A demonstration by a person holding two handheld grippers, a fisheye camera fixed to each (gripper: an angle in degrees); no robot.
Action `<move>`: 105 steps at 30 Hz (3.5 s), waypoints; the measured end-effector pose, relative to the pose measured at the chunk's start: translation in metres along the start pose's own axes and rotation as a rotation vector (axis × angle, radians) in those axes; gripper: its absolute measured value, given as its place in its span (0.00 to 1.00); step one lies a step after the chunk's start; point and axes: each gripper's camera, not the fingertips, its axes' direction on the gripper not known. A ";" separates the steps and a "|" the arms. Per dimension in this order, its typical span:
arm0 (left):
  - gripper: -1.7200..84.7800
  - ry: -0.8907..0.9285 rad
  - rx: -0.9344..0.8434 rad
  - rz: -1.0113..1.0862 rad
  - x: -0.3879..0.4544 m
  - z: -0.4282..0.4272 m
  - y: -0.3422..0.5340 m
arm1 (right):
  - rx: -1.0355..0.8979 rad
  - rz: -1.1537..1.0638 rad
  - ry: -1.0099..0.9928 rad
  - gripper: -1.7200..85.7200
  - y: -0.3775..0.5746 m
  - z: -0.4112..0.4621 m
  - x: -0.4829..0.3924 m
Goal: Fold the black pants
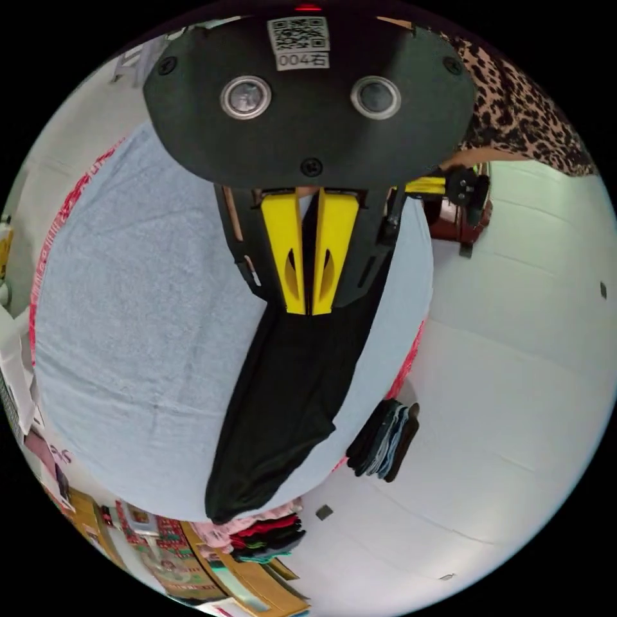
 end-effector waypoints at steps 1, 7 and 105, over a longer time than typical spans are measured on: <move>0.03 -0.003 0.000 -0.002 0.000 0.000 0.000 | -0.003 0.015 -0.013 0.07 -0.003 0.002 0.006; 0.03 -0.004 0.001 -0.019 -0.001 0.001 0.001 | -0.042 0.090 0.001 0.08 -0.019 0.016 0.051; 0.03 0.031 0.077 0.075 -0.016 -0.083 0.011 | -0.234 -0.286 0.280 0.12 0.099 0.084 -0.001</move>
